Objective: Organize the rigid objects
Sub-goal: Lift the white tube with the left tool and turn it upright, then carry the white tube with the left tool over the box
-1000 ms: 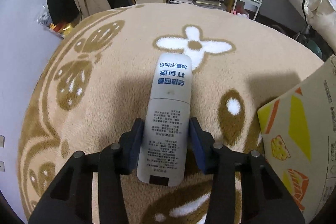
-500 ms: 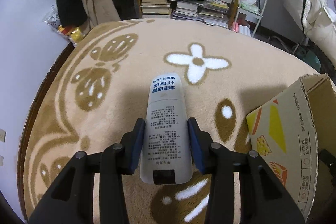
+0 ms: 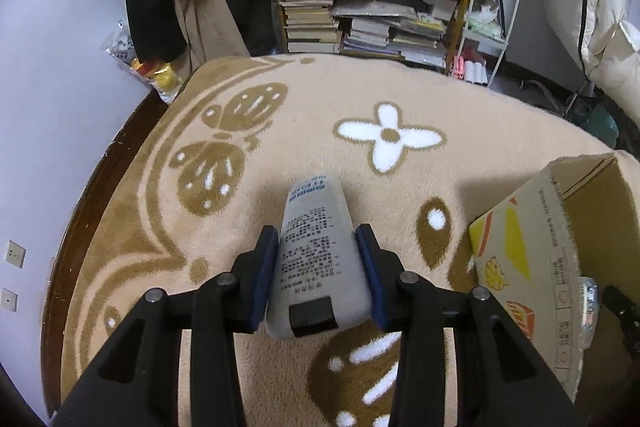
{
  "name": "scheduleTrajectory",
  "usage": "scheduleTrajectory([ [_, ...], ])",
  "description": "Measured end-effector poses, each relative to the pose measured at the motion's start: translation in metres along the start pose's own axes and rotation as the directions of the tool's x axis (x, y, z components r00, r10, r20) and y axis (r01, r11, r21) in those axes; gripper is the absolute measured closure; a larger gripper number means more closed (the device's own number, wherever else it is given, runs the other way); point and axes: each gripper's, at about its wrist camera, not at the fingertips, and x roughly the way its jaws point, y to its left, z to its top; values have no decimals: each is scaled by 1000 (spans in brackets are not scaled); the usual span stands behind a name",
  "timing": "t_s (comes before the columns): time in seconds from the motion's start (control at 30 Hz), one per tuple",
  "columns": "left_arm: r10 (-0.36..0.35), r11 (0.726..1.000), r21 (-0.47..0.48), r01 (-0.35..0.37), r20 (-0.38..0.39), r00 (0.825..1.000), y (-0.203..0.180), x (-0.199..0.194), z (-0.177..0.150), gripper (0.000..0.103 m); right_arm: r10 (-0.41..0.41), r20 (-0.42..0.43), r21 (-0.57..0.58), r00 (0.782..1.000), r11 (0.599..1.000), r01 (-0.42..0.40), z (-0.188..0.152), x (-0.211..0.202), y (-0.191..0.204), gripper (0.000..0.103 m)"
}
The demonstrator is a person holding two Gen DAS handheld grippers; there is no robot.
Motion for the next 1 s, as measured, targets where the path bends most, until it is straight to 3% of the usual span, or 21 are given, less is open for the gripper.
scheduleTrajectory([
  [0.7, 64, 997, -35, -62, 45, 997, 14, -21, 4, 70, -1, 2, -2, 1000, 1000, 1, -2, -1, 1, 96],
  [0.73, 66, 997, -35, -65, 48, 997, 14, -22, 4, 71, 0, 2, -1, 1000, 1000, 0, -1, -1, 1, 96],
  [0.77, 72, 997, -36, -71, 50, 996, 15, -23, 4, 85, -1, 2, -1, 1000, 1000, 1, -2, -1, 2, 96],
  [0.8, 87, 996, -35, -85, 52, 995, 15, -25, 4, 87, -1, 2, -2, 1000, 1000, 1, -3, -1, 2, 96],
  [1.0, 78, 997, -35, -76, 56, 995, 18, -25, 3, 87, -3, 2, -4, 1000, 1000, 3, -2, -1, 2, 96],
])
